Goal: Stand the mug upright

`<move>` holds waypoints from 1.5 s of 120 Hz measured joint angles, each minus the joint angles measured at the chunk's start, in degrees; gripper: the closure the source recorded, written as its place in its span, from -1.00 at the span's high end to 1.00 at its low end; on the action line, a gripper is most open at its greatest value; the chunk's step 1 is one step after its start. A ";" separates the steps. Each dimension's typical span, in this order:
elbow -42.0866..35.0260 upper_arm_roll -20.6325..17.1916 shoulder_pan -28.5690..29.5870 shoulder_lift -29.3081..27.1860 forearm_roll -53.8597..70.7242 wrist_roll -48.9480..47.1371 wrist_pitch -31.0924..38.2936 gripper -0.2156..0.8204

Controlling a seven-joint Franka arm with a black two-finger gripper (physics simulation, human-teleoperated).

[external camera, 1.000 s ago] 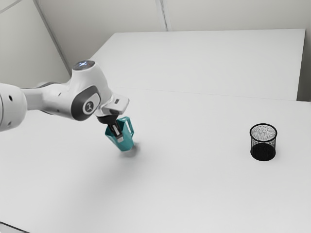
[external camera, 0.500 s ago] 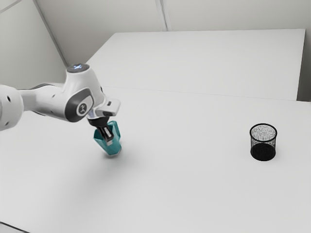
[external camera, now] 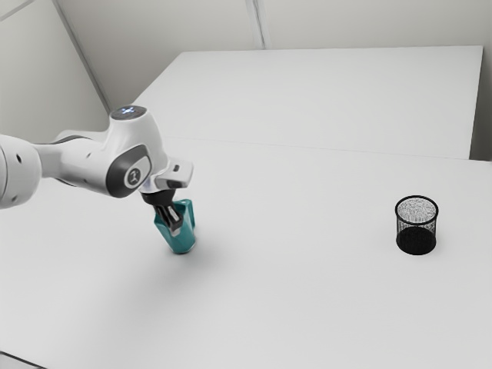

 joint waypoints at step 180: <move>45.66 -4.78 3.81 16.74 -11.11 -2.82 -23.78 0.57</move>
